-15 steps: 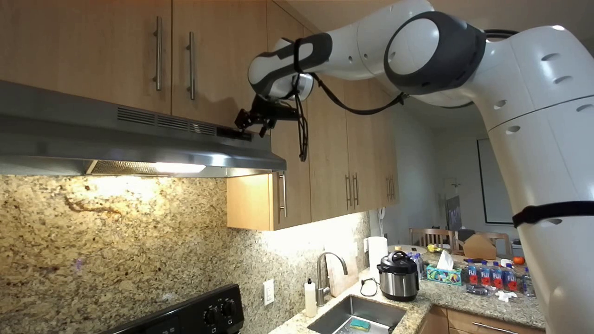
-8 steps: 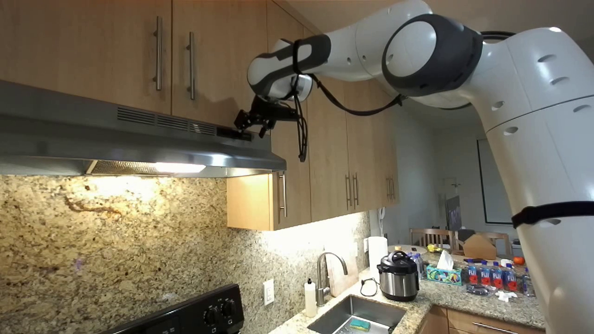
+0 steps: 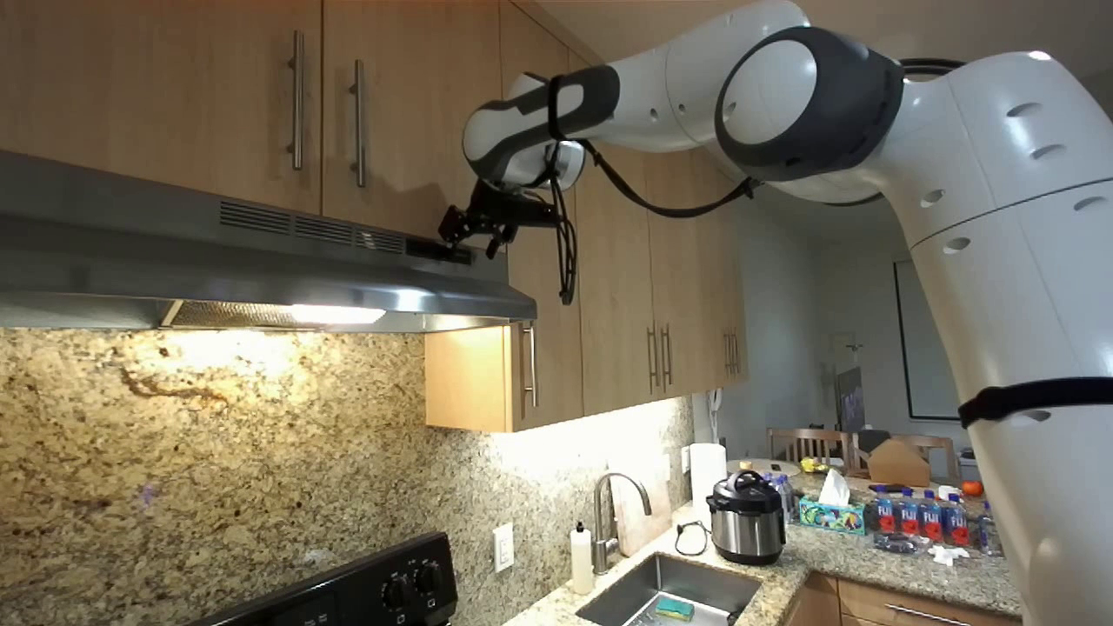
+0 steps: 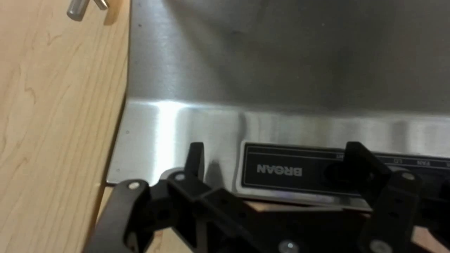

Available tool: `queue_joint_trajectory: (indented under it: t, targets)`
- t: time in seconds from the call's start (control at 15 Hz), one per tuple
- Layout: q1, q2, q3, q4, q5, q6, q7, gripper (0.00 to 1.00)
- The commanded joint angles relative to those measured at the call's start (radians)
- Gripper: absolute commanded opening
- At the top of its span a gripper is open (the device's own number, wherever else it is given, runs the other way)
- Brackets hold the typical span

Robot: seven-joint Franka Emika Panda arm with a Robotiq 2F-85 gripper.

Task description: Turn off the light stove switch

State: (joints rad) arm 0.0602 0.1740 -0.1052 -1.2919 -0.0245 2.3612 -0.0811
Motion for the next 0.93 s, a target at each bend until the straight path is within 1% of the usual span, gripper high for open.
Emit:
queue_joint_trajectory:
  t: [0.0,0.87]
  targets:
    - [0.013,0.016,-0.014,0.032,-0.058,-0.019,0.093,1.00]
    - [0.033,0.017,-0.020,0.049,-0.161,-0.078,0.255,1.00]
